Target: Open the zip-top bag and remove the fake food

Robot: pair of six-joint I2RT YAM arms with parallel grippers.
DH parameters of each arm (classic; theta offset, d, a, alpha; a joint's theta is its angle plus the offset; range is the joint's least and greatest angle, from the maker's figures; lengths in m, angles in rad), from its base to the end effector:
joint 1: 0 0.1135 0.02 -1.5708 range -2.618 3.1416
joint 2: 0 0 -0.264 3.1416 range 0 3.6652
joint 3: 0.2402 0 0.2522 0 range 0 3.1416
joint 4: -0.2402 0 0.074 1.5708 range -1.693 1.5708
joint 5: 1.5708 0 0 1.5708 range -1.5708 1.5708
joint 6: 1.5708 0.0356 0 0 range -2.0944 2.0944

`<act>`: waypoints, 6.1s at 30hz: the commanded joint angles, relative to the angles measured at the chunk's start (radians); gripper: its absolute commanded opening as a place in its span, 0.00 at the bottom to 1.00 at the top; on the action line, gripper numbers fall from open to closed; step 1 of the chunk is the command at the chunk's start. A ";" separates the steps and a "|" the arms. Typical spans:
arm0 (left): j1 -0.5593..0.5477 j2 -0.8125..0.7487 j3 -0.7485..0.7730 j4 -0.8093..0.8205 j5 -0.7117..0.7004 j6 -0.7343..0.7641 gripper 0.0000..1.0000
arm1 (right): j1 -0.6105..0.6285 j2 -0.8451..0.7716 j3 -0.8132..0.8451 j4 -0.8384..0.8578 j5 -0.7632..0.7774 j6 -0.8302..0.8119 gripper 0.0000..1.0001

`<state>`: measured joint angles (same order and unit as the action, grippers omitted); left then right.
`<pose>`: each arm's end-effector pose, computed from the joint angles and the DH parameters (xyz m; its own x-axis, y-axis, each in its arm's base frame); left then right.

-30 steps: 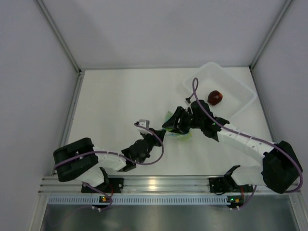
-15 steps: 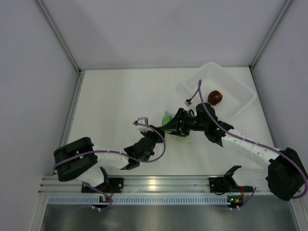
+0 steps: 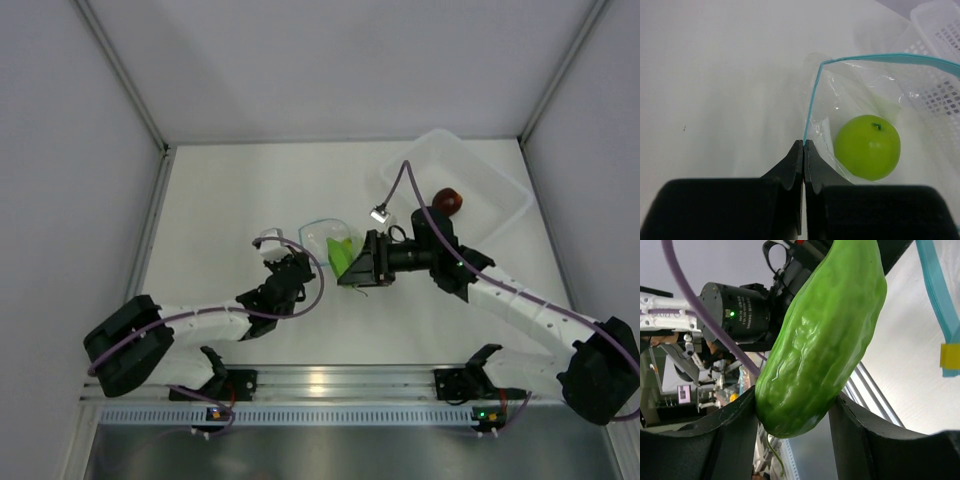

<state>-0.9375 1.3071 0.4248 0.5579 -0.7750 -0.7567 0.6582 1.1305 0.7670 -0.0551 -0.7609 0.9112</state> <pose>0.1665 -0.1847 0.1856 -0.2631 -0.4705 -0.8423 0.0039 0.8725 -0.4886 0.1819 0.1717 0.2807 -0.9410 -0.0042 -0.3384 -0.3228 0.3114 0.8938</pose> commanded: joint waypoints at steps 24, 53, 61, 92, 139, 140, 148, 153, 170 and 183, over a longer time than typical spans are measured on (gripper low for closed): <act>0.040 -0.219 0.192 -0.607 0.158 -0.043 0.00 | -0.637 0.464 0.583 -0.315 0.546 -0.399 0.05; 0.108 -0.206 0.526 -0.878 0.379 0.210 0.00 | -0.542 0.438 0.726 -0.312 0.632 -0.442 0.99; 0.112 -0.025 0.686 -0.954 0.456 0.247 0.00 | -0.450 0.096 0.299 -0.060 0.164 -0.299 0.91; 0.114 -0.083 0.552 -0.593 0.732 -0.170 0.00 | 0.164 0.100 0.035 0.014 0.880 -0.293 0.42; 0.135 -0.028 0.367 -0.063 0.974 -0.421 0.00 | 0.218 0.262 0.012 0.041 1.095 -0.041 0.42; 0.135 -0.031 0.365 -0.055 0.973 -0.423 0.00 | 0.219 0.273 0.014 0.037 1.103 -0.054 0.42; 0.144 -0.088 0.344 -0.056 0.956 -0.418 0.00 | 0.189 0.267 0.078 -0.225 1.322 -0.195 0.41; 0.166 -0.086 0.338 -0.104 0.970 -0.366 0.00 | 0.187 0.232 0.170 -0.451 1.546 -0.264 0.41; 0.111 -0.075 0.204 -0.211 0.789 -0.159 0.00 | 0.184 0.253 0.121 -0.390 1.123 -0.339 0.58; -0.060 -0.002 0.258 -0.322 0.479 -0.133 0.00 | 0.218 0.181 0.118 -0.627 1.232 -0.296 0.67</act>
<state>-0.9787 1.2743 0.6262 0.2695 -0.1837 -0.9119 0.8577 1.3357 0.8696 -0.5678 0.4091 0.5896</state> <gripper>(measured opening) 0.020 0.666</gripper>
